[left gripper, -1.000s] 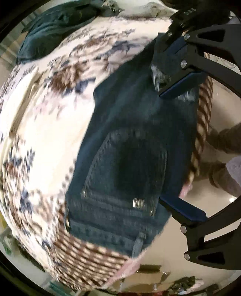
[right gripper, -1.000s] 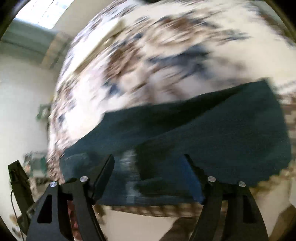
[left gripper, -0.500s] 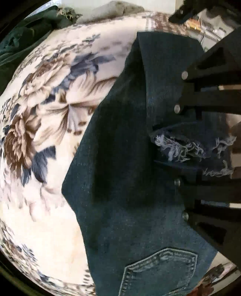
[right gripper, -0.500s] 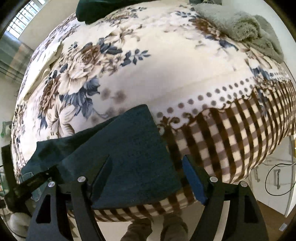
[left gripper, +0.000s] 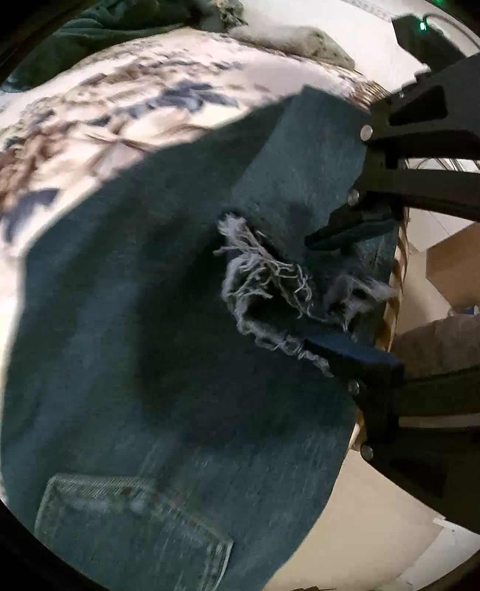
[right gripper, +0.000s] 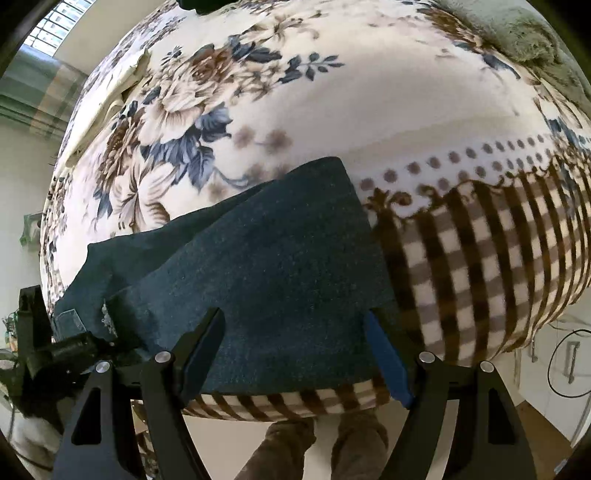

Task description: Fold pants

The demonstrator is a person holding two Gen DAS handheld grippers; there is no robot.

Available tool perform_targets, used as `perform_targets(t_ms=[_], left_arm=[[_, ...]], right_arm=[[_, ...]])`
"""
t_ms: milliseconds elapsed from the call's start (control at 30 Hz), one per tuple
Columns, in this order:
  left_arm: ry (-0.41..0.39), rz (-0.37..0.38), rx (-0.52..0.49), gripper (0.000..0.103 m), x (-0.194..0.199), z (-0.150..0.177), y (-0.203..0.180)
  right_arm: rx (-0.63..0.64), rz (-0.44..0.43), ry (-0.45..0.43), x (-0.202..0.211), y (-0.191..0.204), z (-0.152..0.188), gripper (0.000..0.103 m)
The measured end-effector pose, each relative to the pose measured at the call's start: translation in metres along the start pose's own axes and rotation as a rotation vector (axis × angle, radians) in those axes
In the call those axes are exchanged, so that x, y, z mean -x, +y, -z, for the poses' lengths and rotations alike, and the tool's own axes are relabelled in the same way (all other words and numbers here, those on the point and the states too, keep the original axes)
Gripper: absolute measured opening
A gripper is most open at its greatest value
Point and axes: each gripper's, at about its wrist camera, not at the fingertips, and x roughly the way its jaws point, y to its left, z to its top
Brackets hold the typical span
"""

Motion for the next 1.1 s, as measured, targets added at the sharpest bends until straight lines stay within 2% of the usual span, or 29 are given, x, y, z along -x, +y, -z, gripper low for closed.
perform_targets(t_ms=[33, 67, 200, 333, 433, 533, 600, 633, 667, 700, 733, 767, 833, 933, 1000, 1033, 1067, 1100], left_arm=[[-0.029, 0.003, -0.019, 0.019, 0.002, 0.003, -0.003], [-0.066, 0.012, -0.046, 0.004, 0.008, 0.007, -0.006], [-0.197, 0.072, -0.118, 0.004, 0.041, 0.028, -0.012], [-0.194, 0.099, -0.116, 0.004, 0.055, 0.037, -0.001], [-0.177, 0.04, -0.097, 0.003, 0.044, 0.034, 0.019], [-0.168, -0.007, -0.031, 0.003, 0.026, 0.018, 0.04], [-0.146, 0.061, 0.021, 0.005, 0.025, 0.009, 0.051], [-0.129, 0.122, 0.047, 0.008, 0.028, 0.006, 0.053], [-0.116, 0.161, 0.051, 0.021, 0.029, 0.004, 0.052], [-0.109, 0.203, 0.041, 0.029, 0.031, 0.003, 0.048], [-0.113, 0.229, 0.029, 0.046, 0.031, 0.003, 0.044], [-0.123, 0.243, 0.009, 0.057, 0.031, 0.003, 0.036], [-0.118, 0.229, -0.036, 0.057, 0.024, 0.0, 0.021], [-0.104, 0.125, -0.09, 0.057, 0.005, -0.009, 0.004], [-0.145, 0.057, -0.167, 0.054, 0.001, -0.009, -0.01], [-0.187, 0.036, -0.226, 0.035, 0.005, -0.005, -0.015], [-0.224, 0.025, -0.282, 0.01, 0.009, -0.003, -0.02], [-0.253, 0.019, -0.34, 0.009, 0.013, 0.002, -0.026]], right_arm=[[0.0, 0.007, -0.002, -0.001, -0.001, -0.001, 0.08], [-0.003, 0.008, -0.005, 0.0, -0.002, -0.002, 0.08], [-0.028, 0.002, 0.001, -0.003, -0.009, -0.006, 0.08], [-0.035, -0.004, 0.006, -0.002, -0.01, -0.008, 0.08], [-0.009, 0.013, 0.019, -0.003, -0.006, -0.009, 0.08], [0.004, 0.015, 0.031, -0.003, -0.002, -0.009, 0.08], [0.009, 0.019, 0.03, -0.002, -0.001, -0.01, 0.08], [0.009, 0.021, 0.029, -0.002, -0.002, -0.01, 0.08], [0.009, 0.024, 0.028, -0.002, -0.003, -0.01, 0.08], [0.006, 0.027, 0.027, -0.002, -0.004, -0.011, 0.08], [0.002, 0.029, 0.028, -0.003, -0.006, -0.011, 0.08], [-0.004, 0.032, 0.032, -0.004, -0.007, -0.012, 0.08], [-0.018, 0.033, 0.034, -0.005, -0.01, -0.013, 0.08], [-0.022, 0.039, 0.027, -0.003, -0.009, -0.015, 0.08], [-0.016, 0.046, 0.022, -0.001, -0.007, -0.016, 0.08], [-0.014, 0.049, 0.019, 0.0, -0.007, -0.016, 0.08], [-0.011, 0.052, 0.013, 0.002, -0.006, -0.016, 0.08], [-0.007, 0.058, 0.008, 0.003, -0.005, -0.016, 0.08]])
